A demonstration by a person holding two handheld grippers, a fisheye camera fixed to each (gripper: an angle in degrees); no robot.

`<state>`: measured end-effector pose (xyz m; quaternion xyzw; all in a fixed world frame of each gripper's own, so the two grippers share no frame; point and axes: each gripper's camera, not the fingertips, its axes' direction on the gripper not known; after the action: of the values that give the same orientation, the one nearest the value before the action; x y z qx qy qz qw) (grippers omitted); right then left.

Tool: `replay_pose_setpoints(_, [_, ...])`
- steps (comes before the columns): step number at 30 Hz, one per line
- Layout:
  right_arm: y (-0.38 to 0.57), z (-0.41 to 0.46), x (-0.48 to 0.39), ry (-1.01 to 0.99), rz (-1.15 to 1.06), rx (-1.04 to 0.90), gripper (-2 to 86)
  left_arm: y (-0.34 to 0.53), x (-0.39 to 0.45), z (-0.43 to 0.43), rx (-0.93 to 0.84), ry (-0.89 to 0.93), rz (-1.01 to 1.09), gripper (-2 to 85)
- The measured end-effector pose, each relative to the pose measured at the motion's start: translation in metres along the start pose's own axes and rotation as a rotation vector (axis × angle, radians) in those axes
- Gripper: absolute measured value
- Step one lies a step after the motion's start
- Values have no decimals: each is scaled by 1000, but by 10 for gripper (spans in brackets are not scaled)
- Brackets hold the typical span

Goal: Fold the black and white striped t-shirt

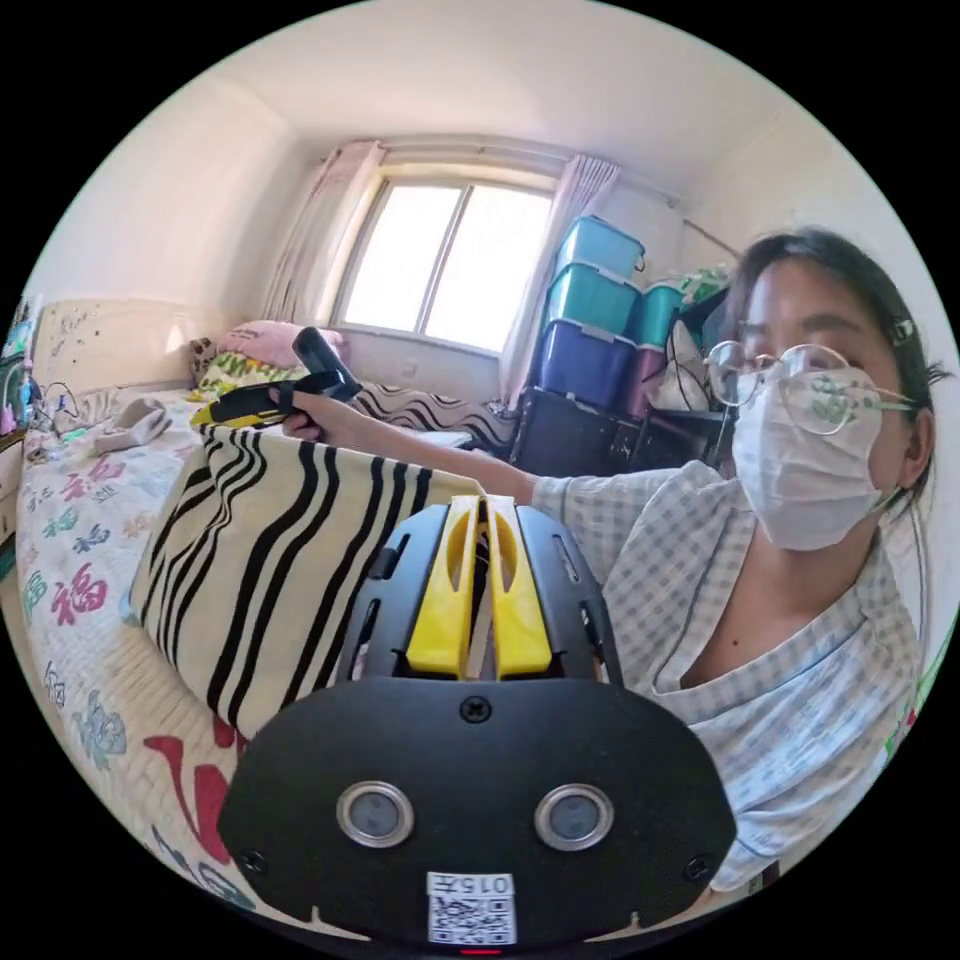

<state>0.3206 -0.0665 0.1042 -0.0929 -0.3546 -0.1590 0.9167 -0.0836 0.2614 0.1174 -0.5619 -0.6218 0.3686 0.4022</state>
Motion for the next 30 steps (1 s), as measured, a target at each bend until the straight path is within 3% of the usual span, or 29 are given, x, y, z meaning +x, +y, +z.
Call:
replay_pose_setpoints(4, [40, -37, 74, -3, 176, 44, 9, -11, -19, 122, -246, 31, -17, -4])
replay_pose_setpoints(7, [51, -52, 98, -39, 217, 51, 15, -8, -24, 175, -312, 50, -31, -3])
replay_pose_setpoints(16, [44, -97, 87, 66, 178, 101, 62, 3, -1, 253, -485, -91, 32, 25])
replay_pose_setpoints(20, [54, -111, 48, 120, 83, 33, 91, -3, 22, 253, -493, -107, 106, 45])
replay_pose_setpoints(24, [94, -114, -1, 172, -13, -133, 104, -18, 35, 198, -382, -142, 112, 48])
replay_pose_setpoints(28, [143, -116, -35, 135, -82, -176, 107, -21, 40, 135, -238, -302, 93, 51])
replay_pose_setpoints(30, [157, -111, -44, 87, -83, -230, 108, -20, 39, 124, -272, -294, 82, 53])
